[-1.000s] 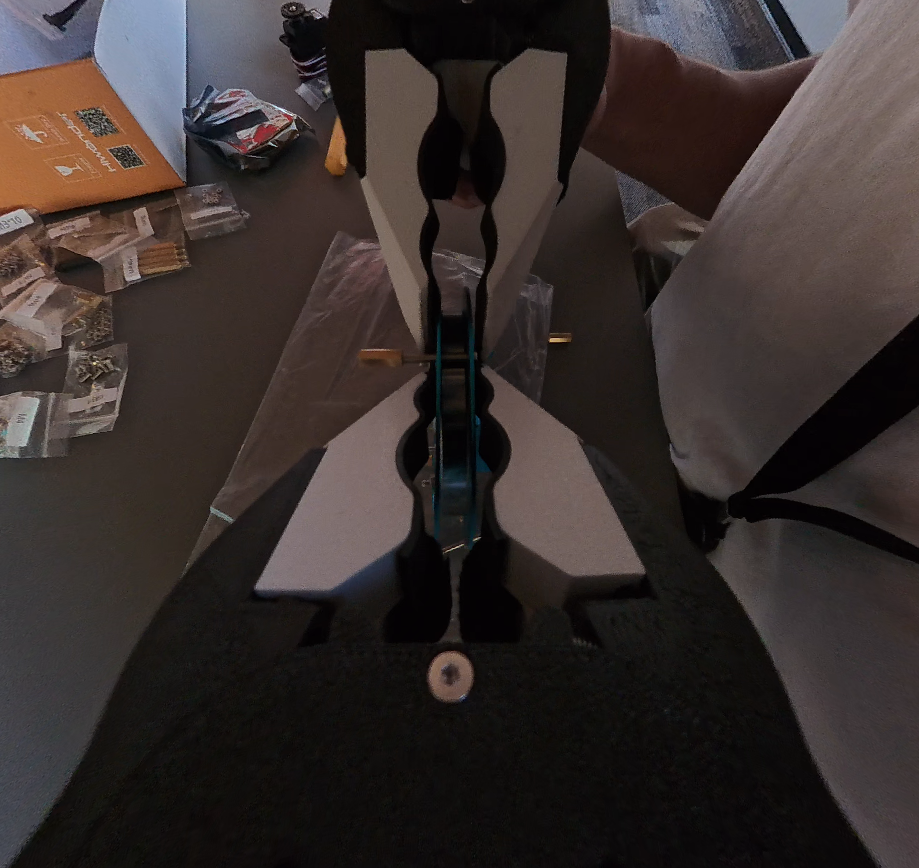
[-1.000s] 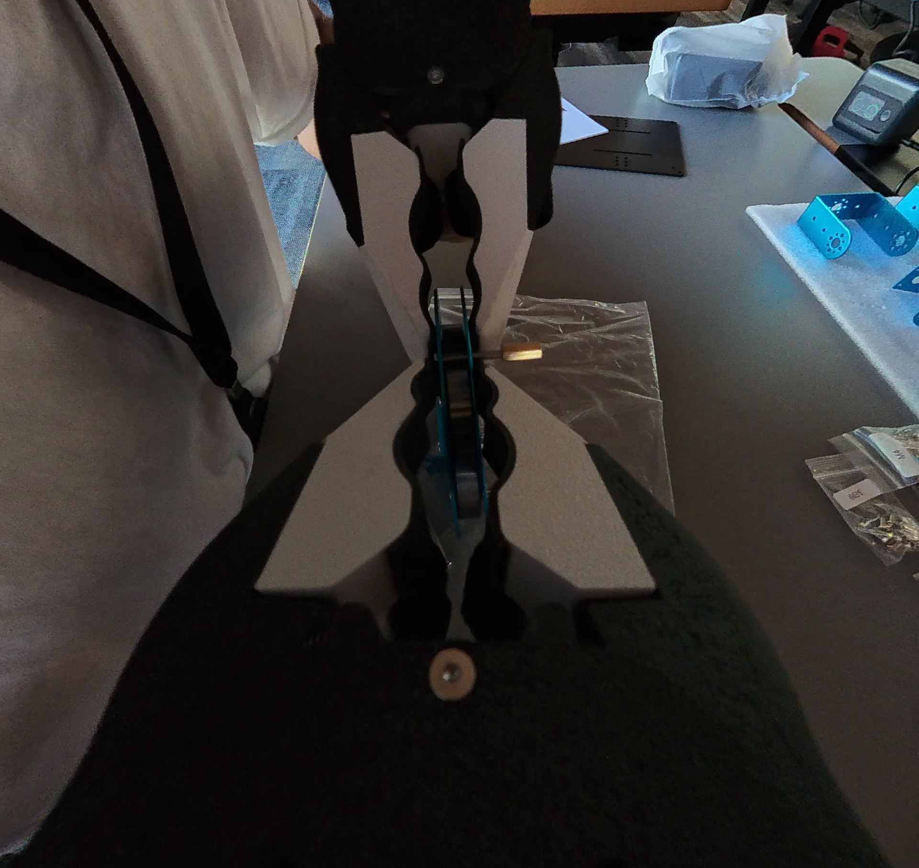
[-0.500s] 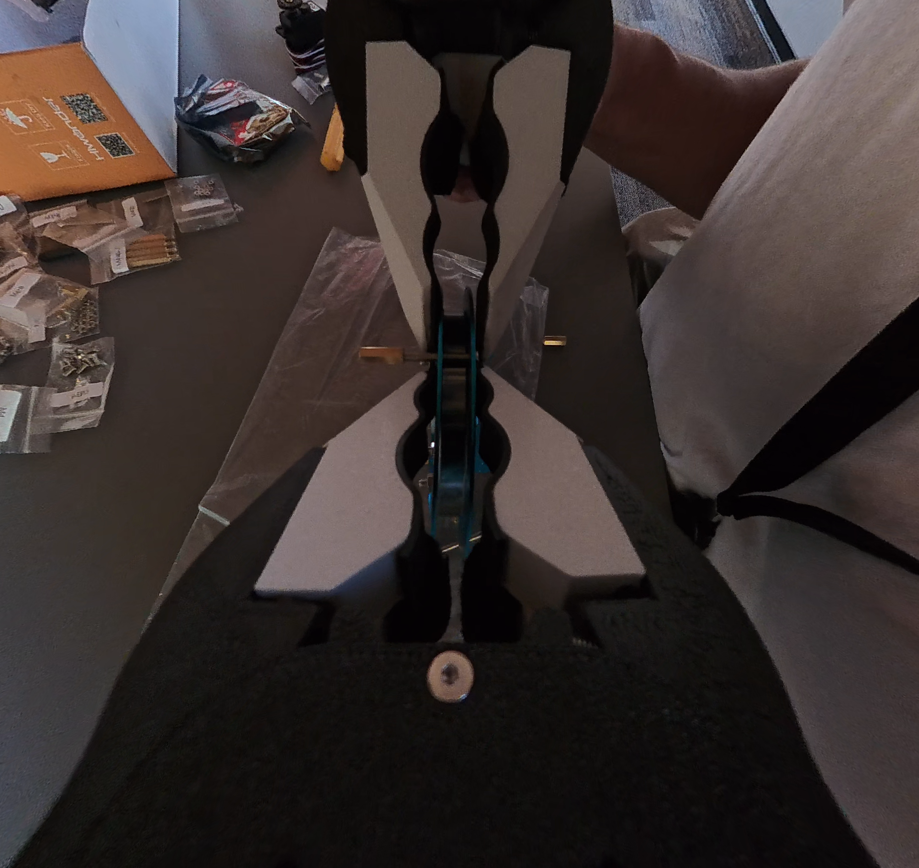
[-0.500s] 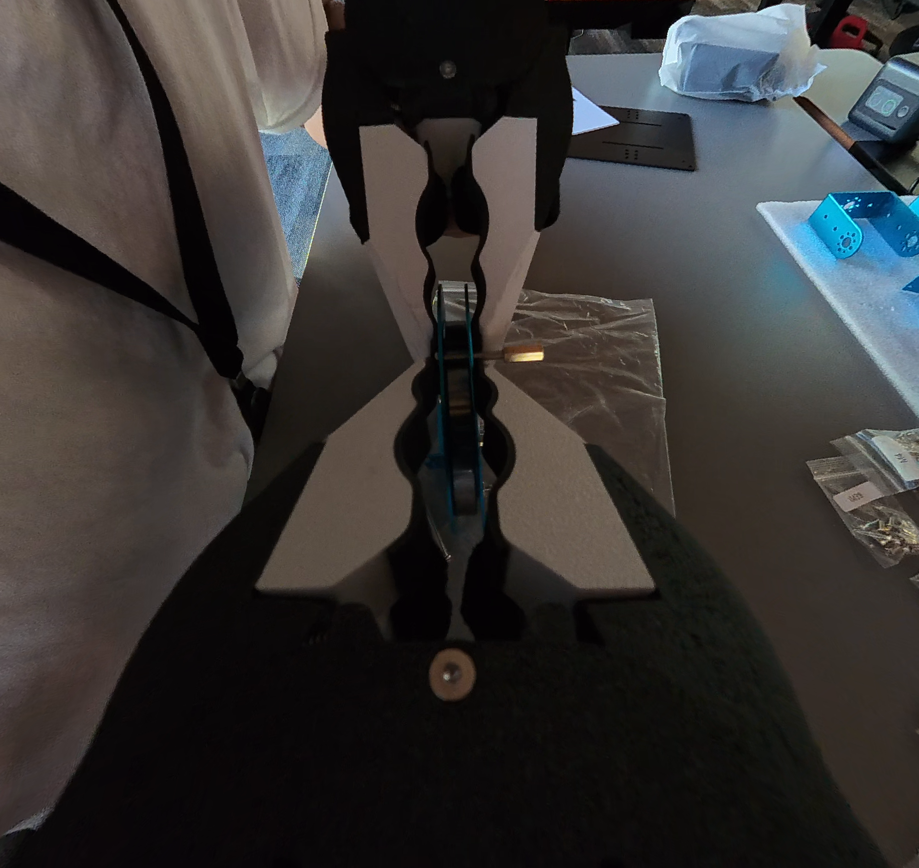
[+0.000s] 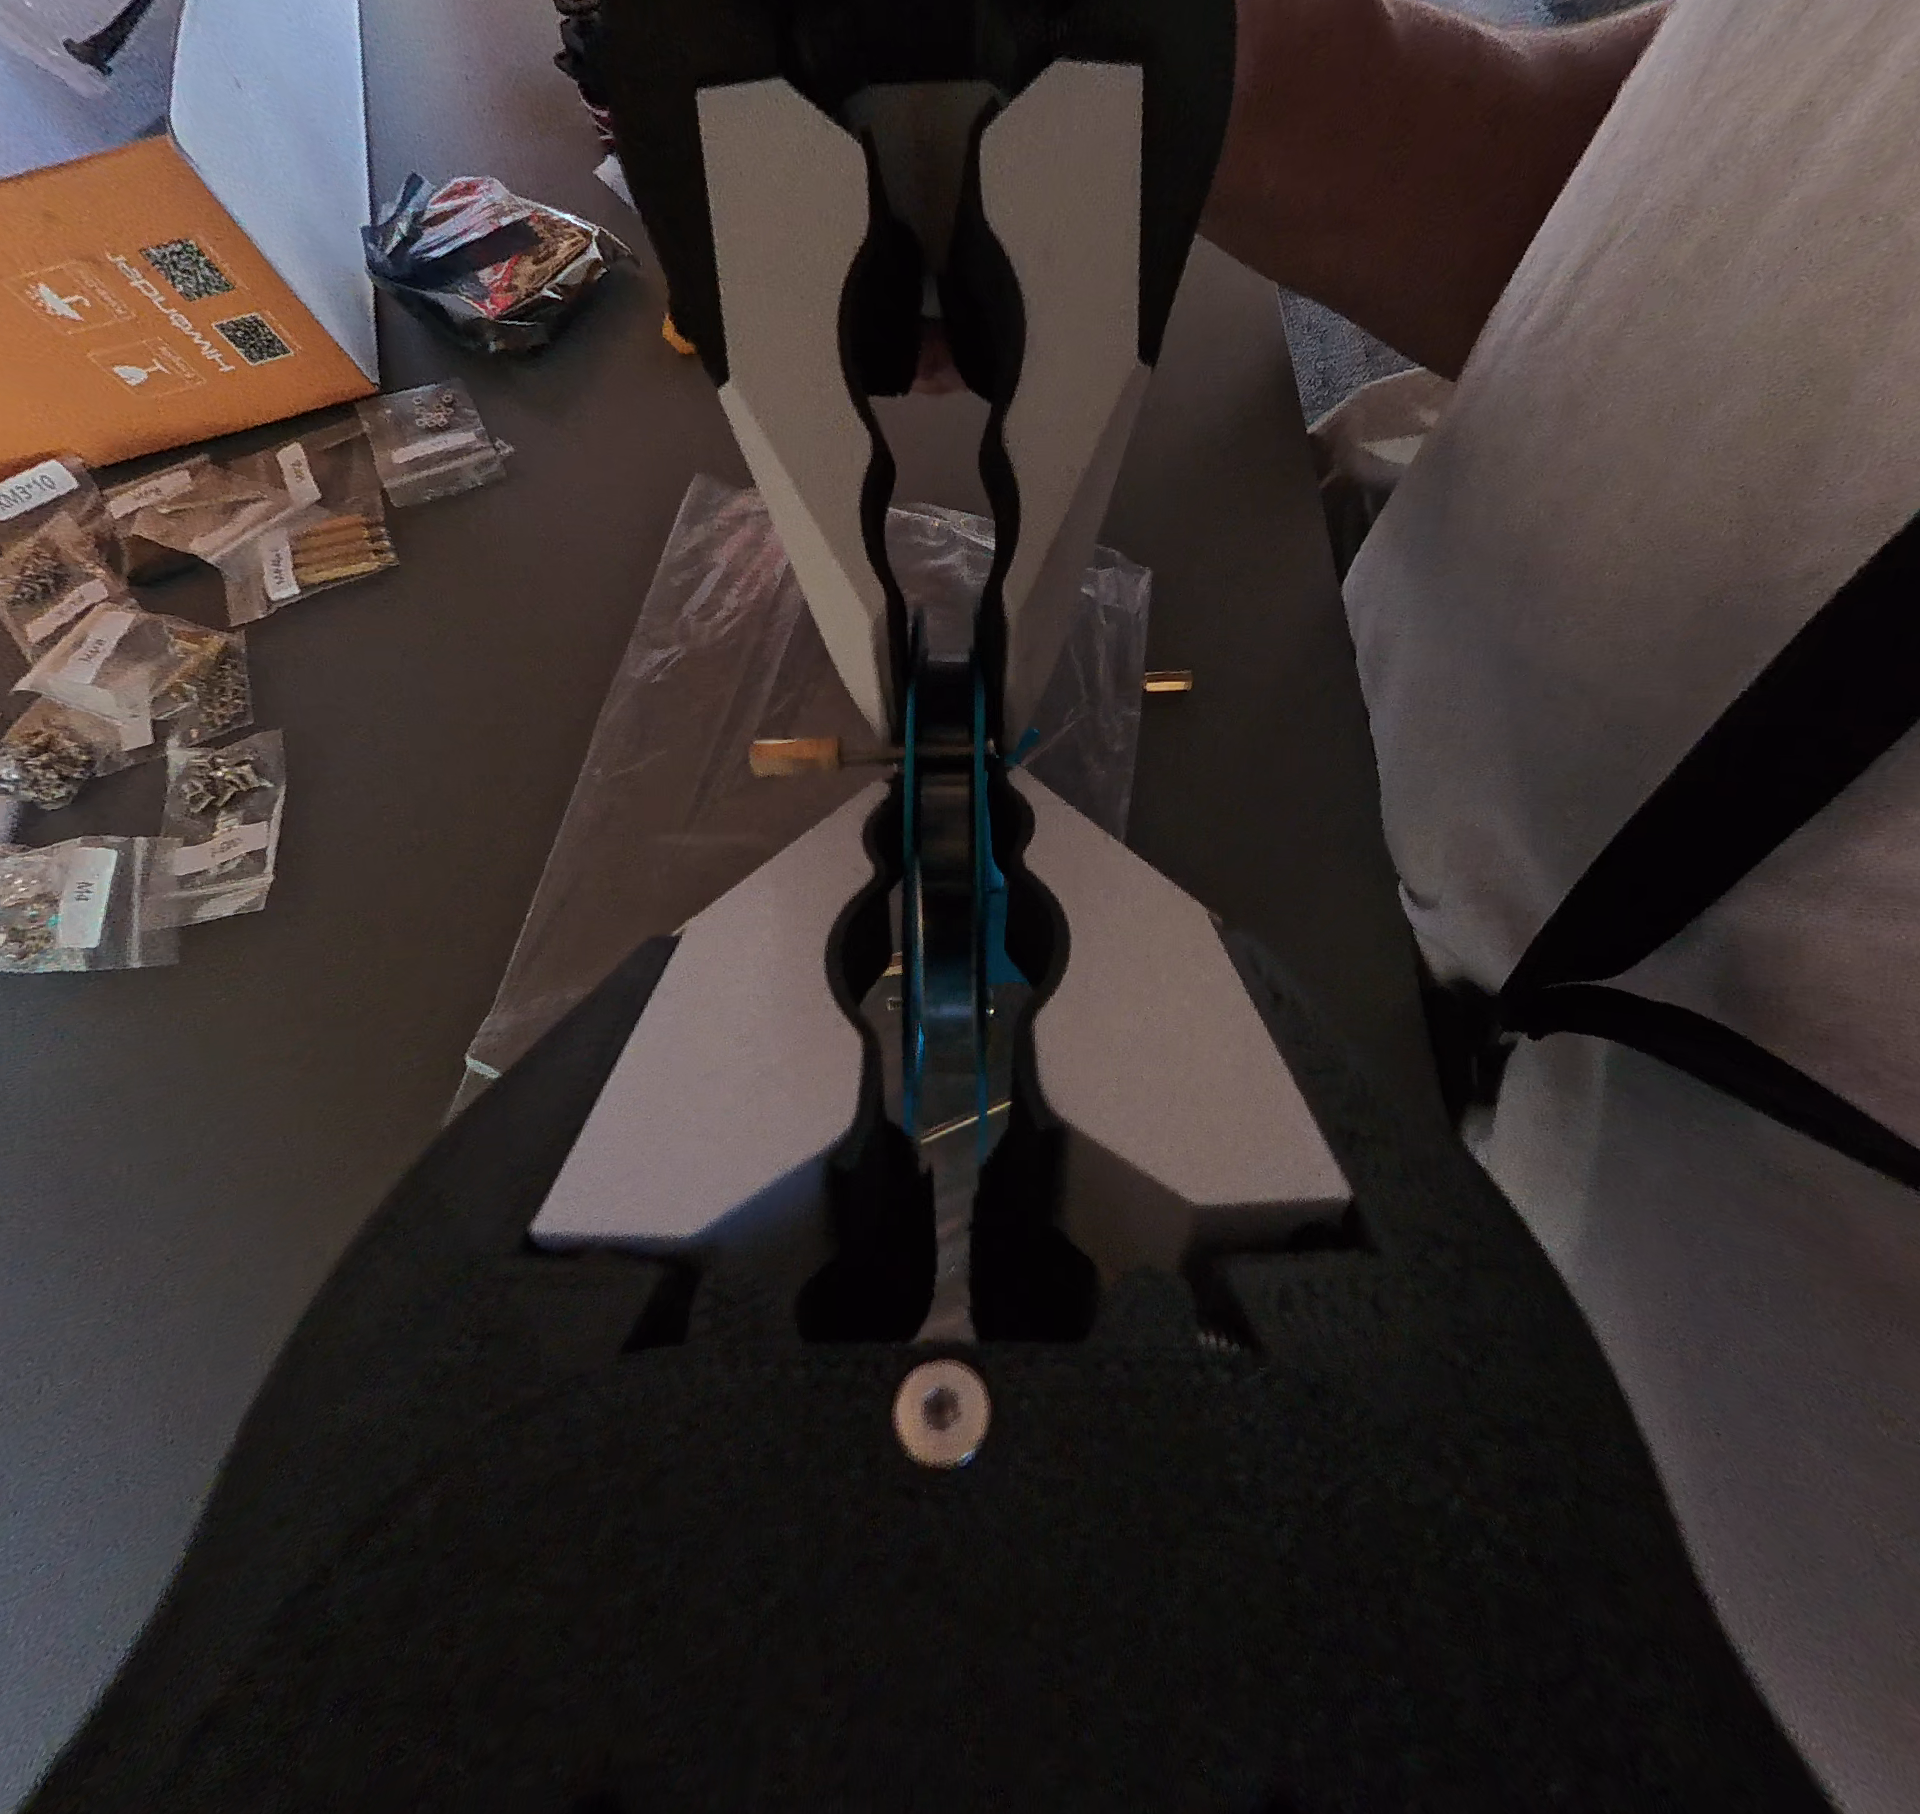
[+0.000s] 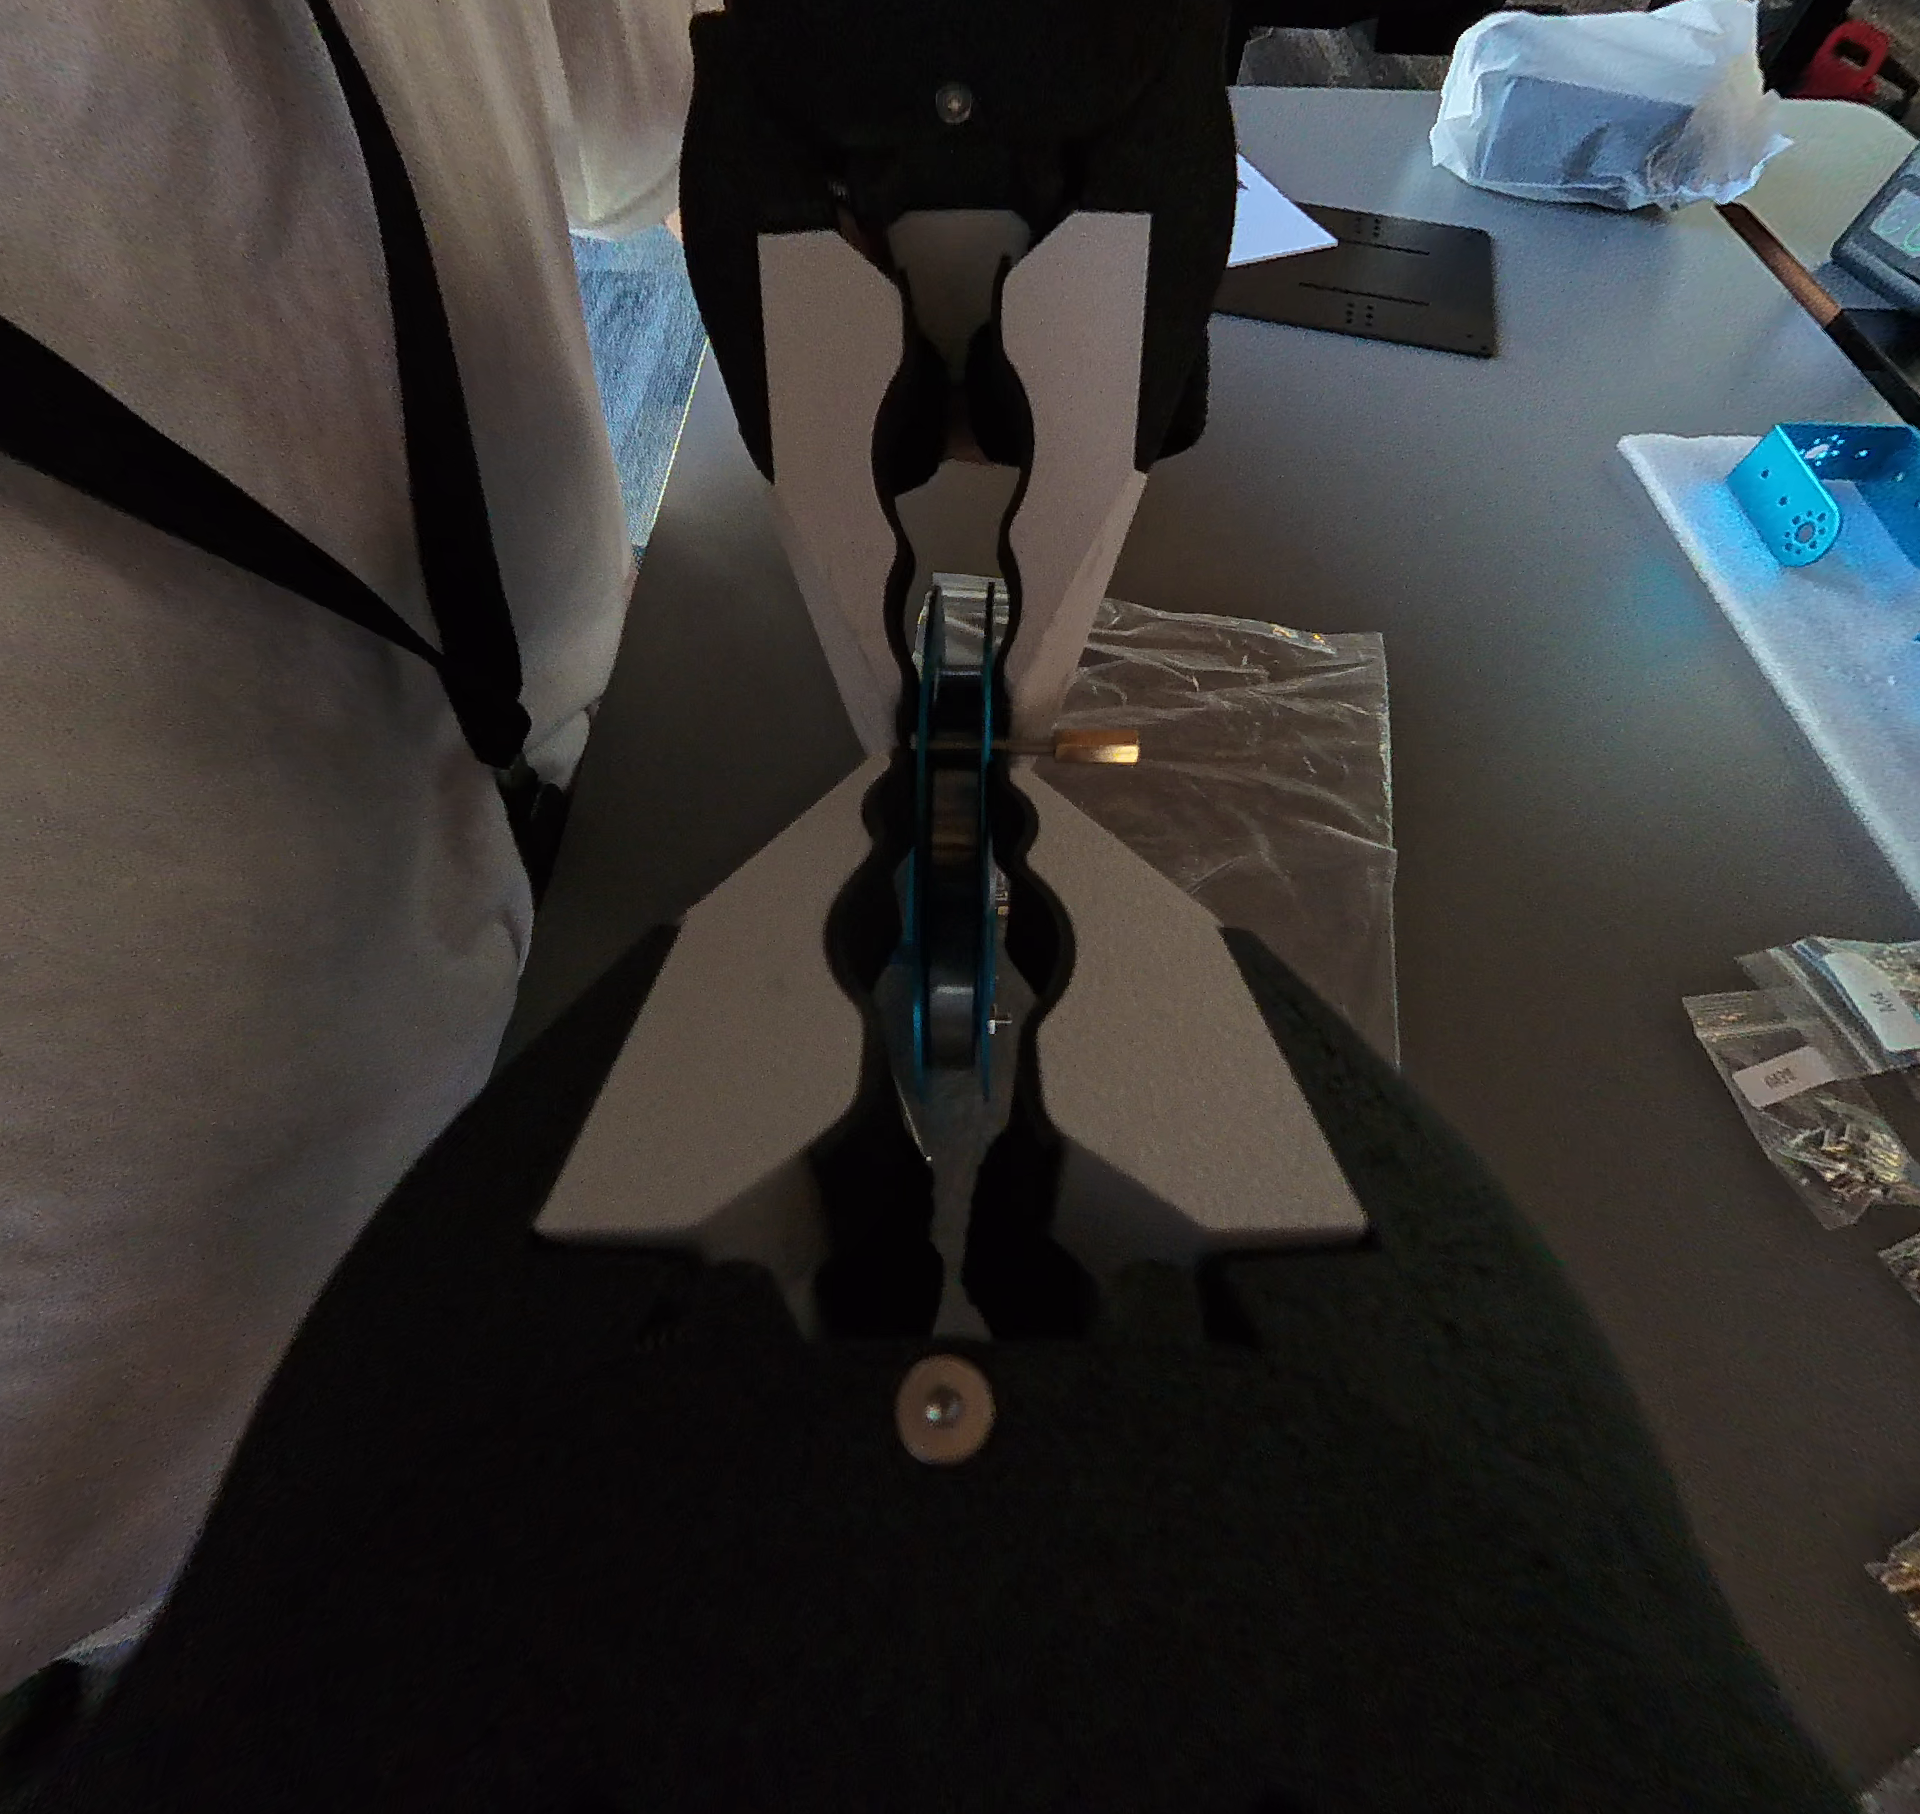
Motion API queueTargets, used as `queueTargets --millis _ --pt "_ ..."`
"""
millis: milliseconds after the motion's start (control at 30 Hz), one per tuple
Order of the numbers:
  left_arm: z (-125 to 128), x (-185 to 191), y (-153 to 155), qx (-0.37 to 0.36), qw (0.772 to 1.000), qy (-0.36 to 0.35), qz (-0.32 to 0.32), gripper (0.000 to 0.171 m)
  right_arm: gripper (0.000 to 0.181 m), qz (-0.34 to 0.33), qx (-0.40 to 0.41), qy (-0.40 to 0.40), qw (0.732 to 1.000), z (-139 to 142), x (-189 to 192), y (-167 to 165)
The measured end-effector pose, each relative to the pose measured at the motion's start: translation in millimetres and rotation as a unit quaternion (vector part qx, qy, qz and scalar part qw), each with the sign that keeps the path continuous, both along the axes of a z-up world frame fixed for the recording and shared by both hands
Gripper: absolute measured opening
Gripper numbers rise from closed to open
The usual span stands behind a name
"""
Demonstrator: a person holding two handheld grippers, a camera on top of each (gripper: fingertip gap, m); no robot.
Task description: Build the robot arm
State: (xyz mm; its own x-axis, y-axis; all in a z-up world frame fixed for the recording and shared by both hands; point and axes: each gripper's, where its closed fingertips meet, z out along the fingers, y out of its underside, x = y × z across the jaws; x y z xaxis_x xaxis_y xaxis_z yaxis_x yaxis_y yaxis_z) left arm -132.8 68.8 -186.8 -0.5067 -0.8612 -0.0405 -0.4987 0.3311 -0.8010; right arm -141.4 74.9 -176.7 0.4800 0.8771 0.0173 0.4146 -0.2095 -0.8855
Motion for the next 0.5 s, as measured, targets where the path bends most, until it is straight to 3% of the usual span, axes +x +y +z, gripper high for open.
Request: queueTargets --millis 500 --pt "9.8 -4.5 1.2 -0.033 0.999 0.017 -0.006 0.015 0.013 -0.002 -0.001 -0.016 1.000 -0.4 -0.5 1.0"
